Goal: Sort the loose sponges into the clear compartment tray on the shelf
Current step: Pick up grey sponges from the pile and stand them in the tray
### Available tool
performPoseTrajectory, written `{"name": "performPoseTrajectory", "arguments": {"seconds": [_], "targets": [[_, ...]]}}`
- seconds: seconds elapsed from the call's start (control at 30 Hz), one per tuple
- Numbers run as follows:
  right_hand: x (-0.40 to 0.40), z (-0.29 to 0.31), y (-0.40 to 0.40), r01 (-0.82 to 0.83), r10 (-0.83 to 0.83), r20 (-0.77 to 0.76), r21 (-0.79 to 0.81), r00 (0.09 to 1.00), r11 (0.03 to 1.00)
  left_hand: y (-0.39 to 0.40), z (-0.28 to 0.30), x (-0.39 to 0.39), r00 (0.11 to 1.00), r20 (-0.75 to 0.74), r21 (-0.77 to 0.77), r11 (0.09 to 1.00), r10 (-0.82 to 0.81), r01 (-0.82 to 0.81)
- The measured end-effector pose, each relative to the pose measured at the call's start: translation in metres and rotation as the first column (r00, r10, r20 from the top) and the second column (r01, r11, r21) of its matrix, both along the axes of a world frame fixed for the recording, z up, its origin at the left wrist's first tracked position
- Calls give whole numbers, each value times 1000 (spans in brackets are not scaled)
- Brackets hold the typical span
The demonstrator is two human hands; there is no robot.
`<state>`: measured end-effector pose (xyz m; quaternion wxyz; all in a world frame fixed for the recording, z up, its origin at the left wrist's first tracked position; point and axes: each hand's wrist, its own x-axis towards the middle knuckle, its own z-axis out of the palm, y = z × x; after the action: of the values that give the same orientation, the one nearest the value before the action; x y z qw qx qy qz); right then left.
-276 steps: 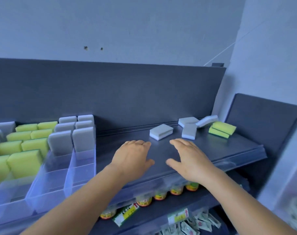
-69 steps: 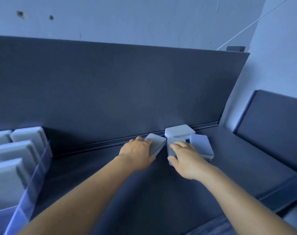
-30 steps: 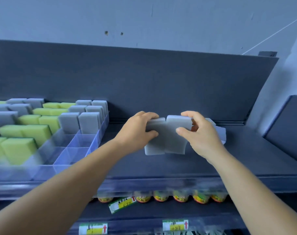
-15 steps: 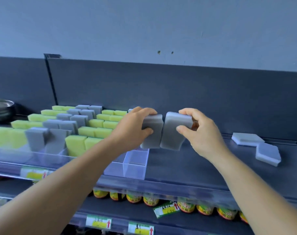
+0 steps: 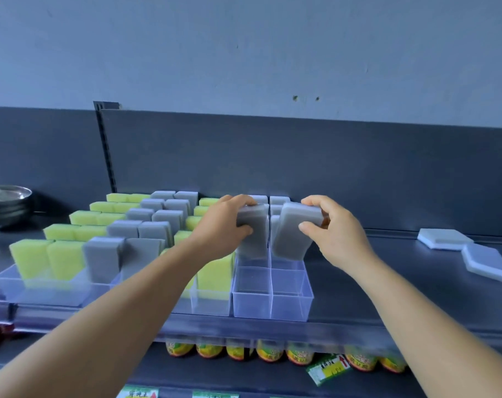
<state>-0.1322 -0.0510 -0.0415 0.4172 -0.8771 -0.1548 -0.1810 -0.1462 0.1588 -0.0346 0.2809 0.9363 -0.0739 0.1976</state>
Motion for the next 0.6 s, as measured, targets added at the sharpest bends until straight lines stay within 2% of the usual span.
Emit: {"name": "performPoseTrajectory", "arguments": {"seconds": [0.2, 0.47, 0.6], "targets": [[11, -9, 8, 39, -41, -32, -55, 999, 998, 2, -13, 16, 996, -84, 30, 999, -34, 36], [35, -14, 17, 2, -3, -6, -212, 1000, 977, -10, -20, 27, 995, -98, 278, 961, 13, 15], [41, -13, 14, -26, 11, -88, -172, 996, 985, -8, -18, 32, 995, -93, 343, 939, 46, -11]]}}
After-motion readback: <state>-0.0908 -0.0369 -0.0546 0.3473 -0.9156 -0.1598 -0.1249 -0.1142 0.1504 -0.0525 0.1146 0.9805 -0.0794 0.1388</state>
